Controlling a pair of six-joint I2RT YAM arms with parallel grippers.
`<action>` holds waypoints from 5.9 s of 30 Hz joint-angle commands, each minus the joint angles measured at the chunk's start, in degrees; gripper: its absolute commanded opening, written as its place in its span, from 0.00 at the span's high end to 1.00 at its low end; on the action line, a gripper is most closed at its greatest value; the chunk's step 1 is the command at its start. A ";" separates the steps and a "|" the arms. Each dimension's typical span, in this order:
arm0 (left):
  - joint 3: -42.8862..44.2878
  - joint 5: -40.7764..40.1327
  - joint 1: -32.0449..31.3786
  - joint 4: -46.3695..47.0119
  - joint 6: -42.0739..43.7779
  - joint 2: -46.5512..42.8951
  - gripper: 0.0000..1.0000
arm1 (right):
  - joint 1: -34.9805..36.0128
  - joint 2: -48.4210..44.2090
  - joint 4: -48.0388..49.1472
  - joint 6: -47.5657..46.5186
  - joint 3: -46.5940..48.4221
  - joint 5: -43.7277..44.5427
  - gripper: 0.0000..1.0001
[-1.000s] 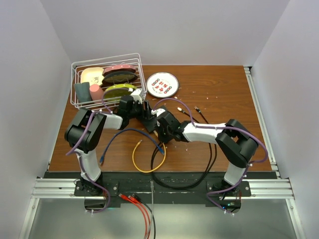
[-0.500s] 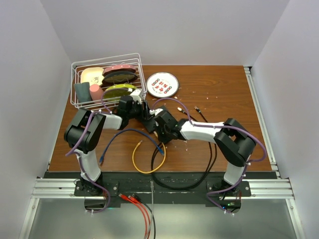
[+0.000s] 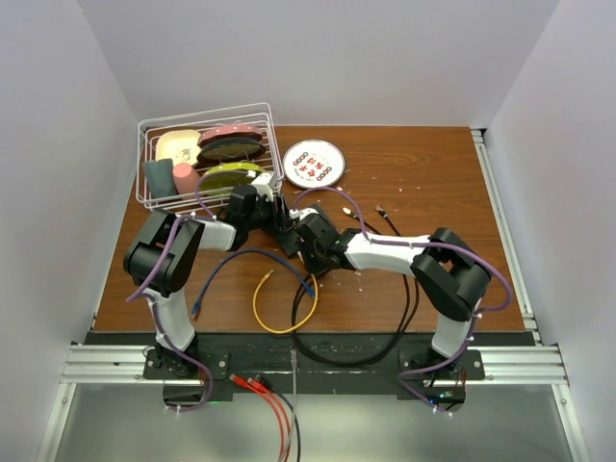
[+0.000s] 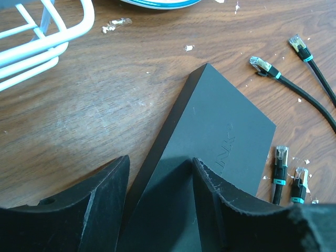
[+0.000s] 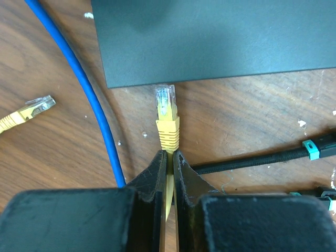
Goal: Insert the plug into the switch port
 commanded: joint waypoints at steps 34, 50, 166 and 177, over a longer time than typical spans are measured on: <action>-2.67 3.23 0.54 -4.21 2.85 2.54 0.54 | 0.37 2.69 6.62 2.80 4.01 4.15 1.00; -3.29 6.13 0.10 -5.27 3.82 3.68 0.68 | 0.37 0.41 12.95 -0.11 2.07 5.91 1.00; 9.63 -15.13 -1.05 -40.51 8.04 -3.26 0.60 | -3.76 -4.86 17.44 4.82 -7.85 4.77 0.63; 7.70 -16.64 -0.96 -41.65 6.72 -16.60 0.41 | -3.24 -16.02 16.02 2.45 -11.72 4.42 0.12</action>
